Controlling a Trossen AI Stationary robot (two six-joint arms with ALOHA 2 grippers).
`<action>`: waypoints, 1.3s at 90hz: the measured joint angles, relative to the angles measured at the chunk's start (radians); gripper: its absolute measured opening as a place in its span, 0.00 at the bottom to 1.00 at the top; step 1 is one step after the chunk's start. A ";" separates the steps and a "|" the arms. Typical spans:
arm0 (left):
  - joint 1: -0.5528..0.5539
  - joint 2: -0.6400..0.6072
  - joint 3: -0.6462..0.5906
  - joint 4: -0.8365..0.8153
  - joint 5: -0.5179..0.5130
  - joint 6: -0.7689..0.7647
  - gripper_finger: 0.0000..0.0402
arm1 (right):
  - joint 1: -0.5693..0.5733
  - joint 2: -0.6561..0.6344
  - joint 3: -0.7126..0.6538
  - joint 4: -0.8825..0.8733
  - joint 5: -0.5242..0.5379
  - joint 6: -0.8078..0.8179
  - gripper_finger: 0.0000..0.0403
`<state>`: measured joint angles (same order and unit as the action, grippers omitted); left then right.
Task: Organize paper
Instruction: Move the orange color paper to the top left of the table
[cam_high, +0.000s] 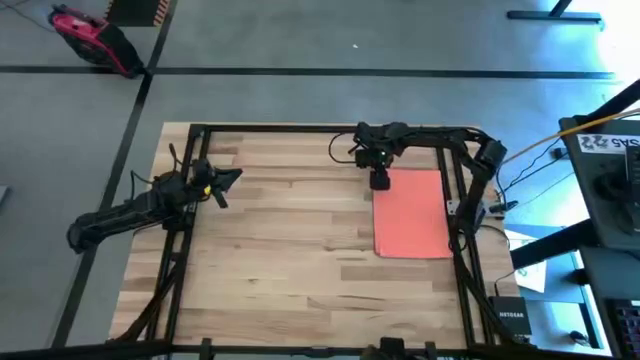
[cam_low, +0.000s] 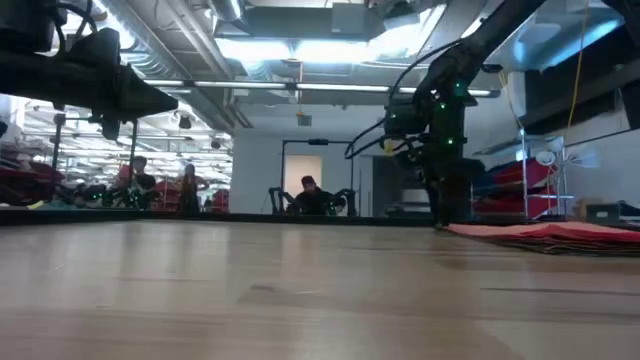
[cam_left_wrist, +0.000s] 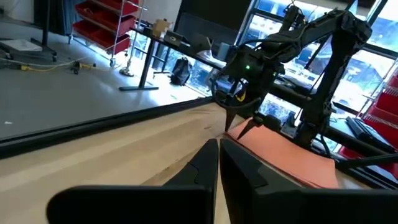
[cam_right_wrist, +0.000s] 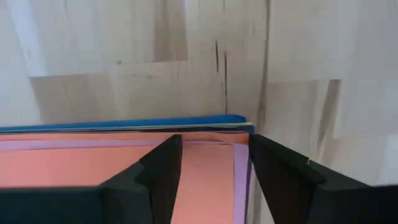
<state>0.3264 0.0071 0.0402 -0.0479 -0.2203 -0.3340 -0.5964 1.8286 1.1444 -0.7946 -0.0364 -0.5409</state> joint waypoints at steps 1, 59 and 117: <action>0.000 0.000 0.000 0.000 0.000 0.000 0.00 | 0.000 0.000 0.001 -0.001 0.000 0.004 0.45; 0.000 0.000 0.000 0.000 0.000 0.000 0.00 | -0.034 0.000 0.191 -0.193 0.000 0.005 0.05; 0.003 0.000 -0.003 0.027 -0.018 0.054 0.00 | -0.022 0.000 0.191 -0.317 0.017 0.114 0.05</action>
<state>0.3294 0.0072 0.0368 -0.0204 -0.2383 -0.2800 -0.6189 1.8282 1.3350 -1.1115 -0.0196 -0.4273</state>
